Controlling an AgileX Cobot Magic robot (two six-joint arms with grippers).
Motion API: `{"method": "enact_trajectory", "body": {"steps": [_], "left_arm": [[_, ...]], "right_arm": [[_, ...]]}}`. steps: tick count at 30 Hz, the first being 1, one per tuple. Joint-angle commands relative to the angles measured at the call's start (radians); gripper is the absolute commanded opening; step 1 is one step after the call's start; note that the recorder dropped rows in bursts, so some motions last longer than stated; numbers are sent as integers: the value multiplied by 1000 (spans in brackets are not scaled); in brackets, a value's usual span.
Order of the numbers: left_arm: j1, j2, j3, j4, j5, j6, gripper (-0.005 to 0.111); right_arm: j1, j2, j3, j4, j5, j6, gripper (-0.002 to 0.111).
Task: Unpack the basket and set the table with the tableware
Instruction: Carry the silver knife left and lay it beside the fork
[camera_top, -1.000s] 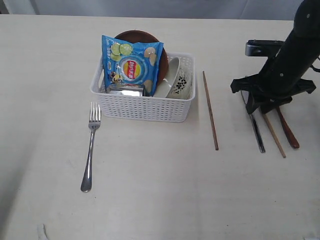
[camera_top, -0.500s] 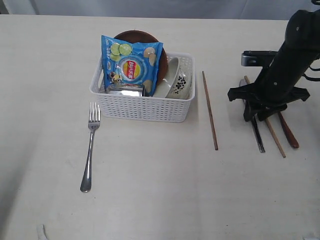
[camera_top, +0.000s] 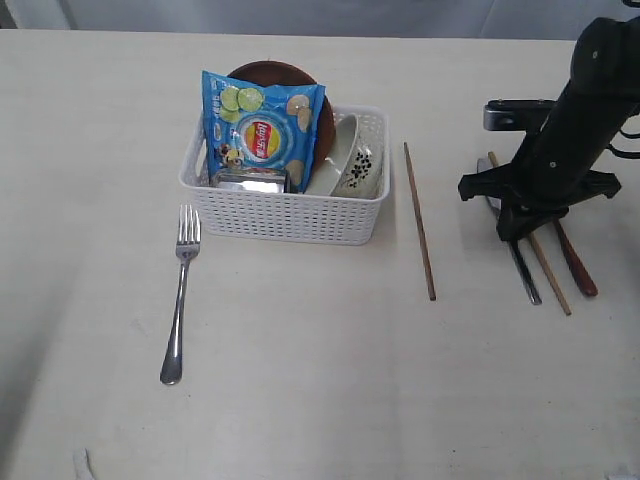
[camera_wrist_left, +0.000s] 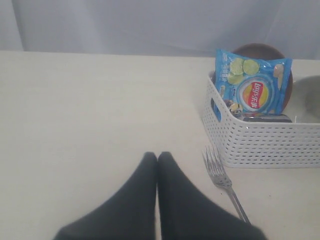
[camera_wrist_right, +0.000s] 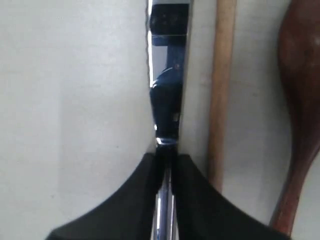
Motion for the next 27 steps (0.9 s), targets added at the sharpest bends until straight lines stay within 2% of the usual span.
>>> {"method": "enact_trajectory", "body": {"steps": [1,5,8,12,15,17,22,27], "left_arm": [[-5,-4,4,1,-2,3,0],[-5,-4,4,1,-2,3,0],[-5,-4,4,1,-2,3,0],[-5,-4,4,1,-2,3,0],[-5,-4,4,1,-2,3,0],[-5,-4,4,1,-2,3,0],[-5,-4,4,1,-2,3,0],[-5,-4,4,1,-2,3,0]], "right_arm": [[3,27,14,19,-33,-7,-1],[33,-56,14,27,-31,-7,-1],[91,-154,14,31,-35,-3,-1],[143,-280,14,2,-5,96,-1],[146,-374,14,81,24,111,-1],[186,-412,14,110,28,119,-1],[440,-427,14,164,-105,274,-1],[611,-398,-45,201,-163,350,-1]]}}
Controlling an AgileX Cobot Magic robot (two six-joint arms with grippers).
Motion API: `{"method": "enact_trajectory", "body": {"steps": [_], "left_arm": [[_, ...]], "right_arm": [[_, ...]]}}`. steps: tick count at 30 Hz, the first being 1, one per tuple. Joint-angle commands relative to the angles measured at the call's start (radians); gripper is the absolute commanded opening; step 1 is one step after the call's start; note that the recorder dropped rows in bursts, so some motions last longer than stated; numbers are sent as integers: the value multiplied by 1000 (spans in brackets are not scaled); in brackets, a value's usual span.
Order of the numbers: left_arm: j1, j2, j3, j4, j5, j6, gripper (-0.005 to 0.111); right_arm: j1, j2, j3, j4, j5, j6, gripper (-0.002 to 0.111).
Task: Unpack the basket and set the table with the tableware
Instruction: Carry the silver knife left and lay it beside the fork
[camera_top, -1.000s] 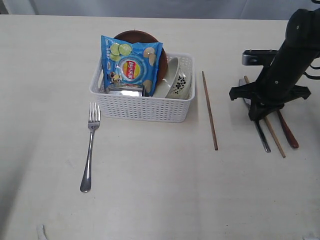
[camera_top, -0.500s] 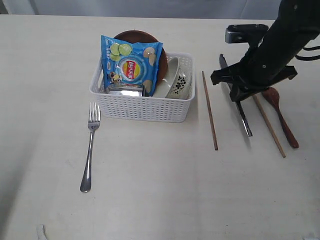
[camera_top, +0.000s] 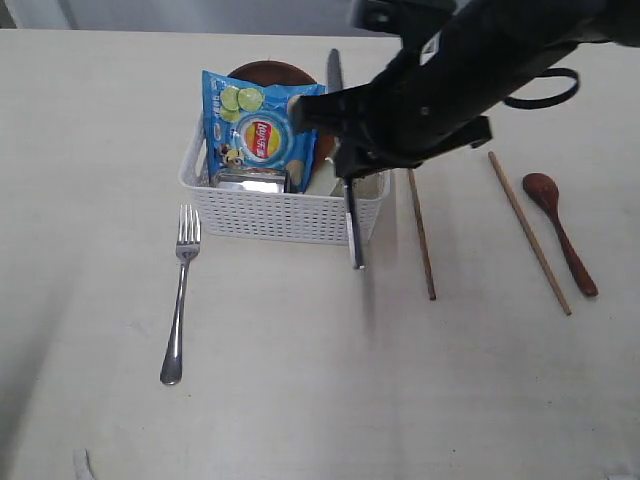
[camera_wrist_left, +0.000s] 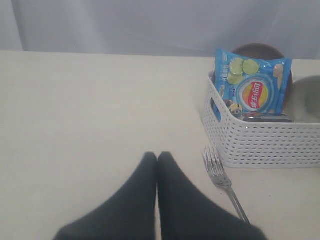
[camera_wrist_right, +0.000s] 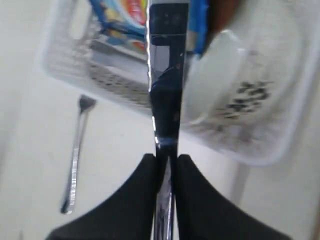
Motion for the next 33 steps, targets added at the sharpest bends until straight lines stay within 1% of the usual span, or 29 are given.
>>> {"method": "enact_trajectory", "body": {"steps": [1,6,9,14,20,27,31,33], "left_arm": [[-5,-4,4,1,-2,3,0],[-5,-4,4,1,-2,3,0],[-5,-4,4,1,-2,3,0],[-5,-4,4,1,-2,3,0],[-5,-4,4,1,-2,3,0],[-5,-4,4,1,-2,3,0],[-5,-4,4,1,-2,3,0],[-5,-4,4,1,-2,3,0]], "right_arm": [[131,32,-71,23,-48,82,-1],[254,133,-199,21,-56,219,-1],[314,202,-250,21,-92,287,-1],[387,325,-333,21,-130,376,-1],[418,436,-422,21,-130,458,-1],[426,520,-460,12,-125,534,-1],[426,540,-458,-91,-81,628,-1],[426,546,-458,-112,-61,644,-1]]}}
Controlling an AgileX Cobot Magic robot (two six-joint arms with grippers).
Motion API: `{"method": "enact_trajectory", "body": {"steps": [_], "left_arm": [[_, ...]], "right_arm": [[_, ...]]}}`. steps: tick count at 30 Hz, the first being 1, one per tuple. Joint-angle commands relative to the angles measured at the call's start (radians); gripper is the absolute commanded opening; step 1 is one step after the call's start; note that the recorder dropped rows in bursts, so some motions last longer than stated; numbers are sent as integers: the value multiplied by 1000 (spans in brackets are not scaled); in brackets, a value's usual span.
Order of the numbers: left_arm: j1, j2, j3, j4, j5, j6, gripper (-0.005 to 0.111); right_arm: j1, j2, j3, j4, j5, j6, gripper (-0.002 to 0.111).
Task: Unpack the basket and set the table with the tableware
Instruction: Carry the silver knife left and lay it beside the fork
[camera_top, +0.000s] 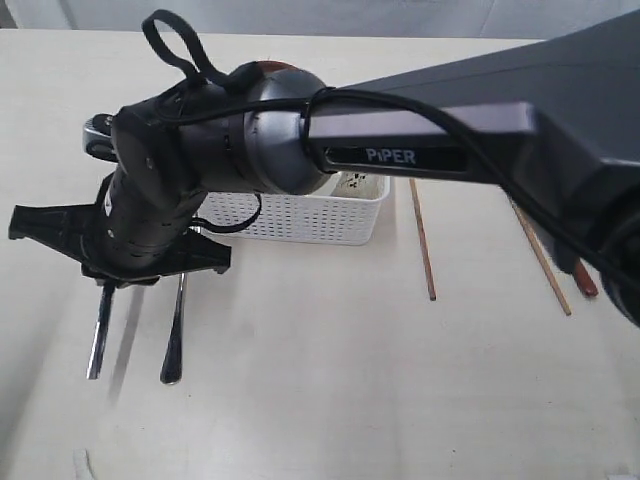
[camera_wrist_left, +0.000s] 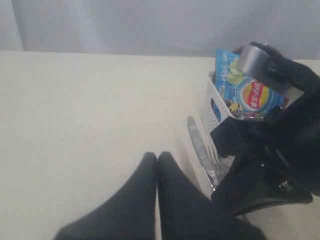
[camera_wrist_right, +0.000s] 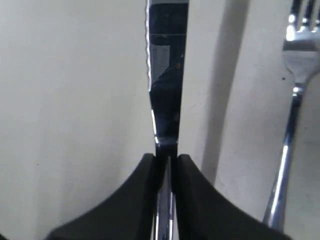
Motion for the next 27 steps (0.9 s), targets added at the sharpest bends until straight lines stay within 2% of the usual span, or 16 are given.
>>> {"method": "enact_trajectory", "body": {"steps": [1,27], "left_arm": [[-5,-4,4,1,-2,3,0],[-5,-4,4,1,-2,3,0]], "right_arm": [[3,8,-7,-67,37,55,-1],[-22,60,-7,-66,13,19,-1]]}}
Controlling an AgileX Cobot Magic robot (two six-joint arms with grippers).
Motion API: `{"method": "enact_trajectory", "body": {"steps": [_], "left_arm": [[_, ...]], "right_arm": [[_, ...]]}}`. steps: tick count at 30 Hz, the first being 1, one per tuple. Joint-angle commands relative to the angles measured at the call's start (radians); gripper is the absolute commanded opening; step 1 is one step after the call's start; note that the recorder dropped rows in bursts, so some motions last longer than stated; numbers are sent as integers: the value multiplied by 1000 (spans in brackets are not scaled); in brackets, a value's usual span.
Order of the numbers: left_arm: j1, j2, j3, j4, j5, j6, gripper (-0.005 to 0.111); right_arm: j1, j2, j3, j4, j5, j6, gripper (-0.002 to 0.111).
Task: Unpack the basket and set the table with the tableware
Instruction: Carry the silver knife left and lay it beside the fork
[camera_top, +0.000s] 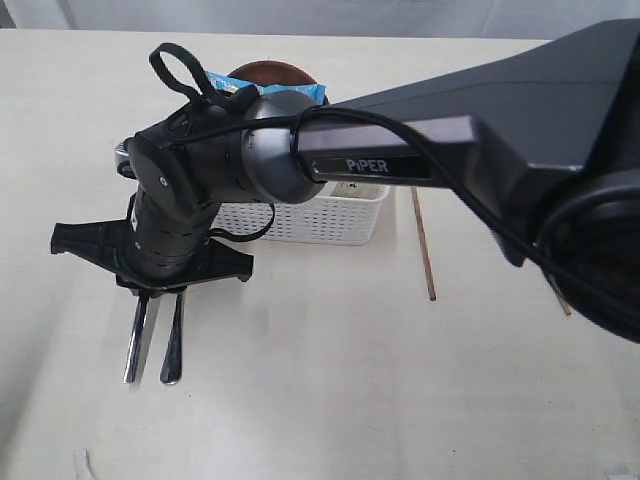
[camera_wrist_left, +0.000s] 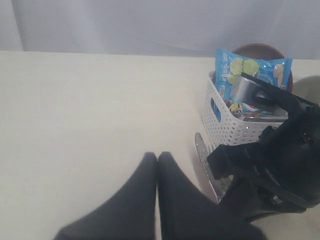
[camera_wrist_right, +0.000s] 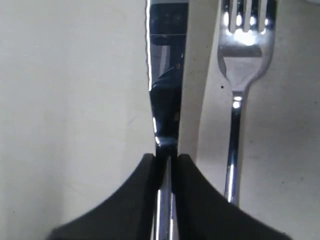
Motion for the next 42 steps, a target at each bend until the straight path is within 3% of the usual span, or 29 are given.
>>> {"method": "enact_trajectory", "body": {"steps": [1,42], "left_arm": [[-5,-4,4,1,-2,3,0],[-5,-4,4,1,-2,3,0]], "right_arm": [[-5,4,-7,-9,-17,-26,-1],[-3,33,-7,-49,-75,-2,1]]}}
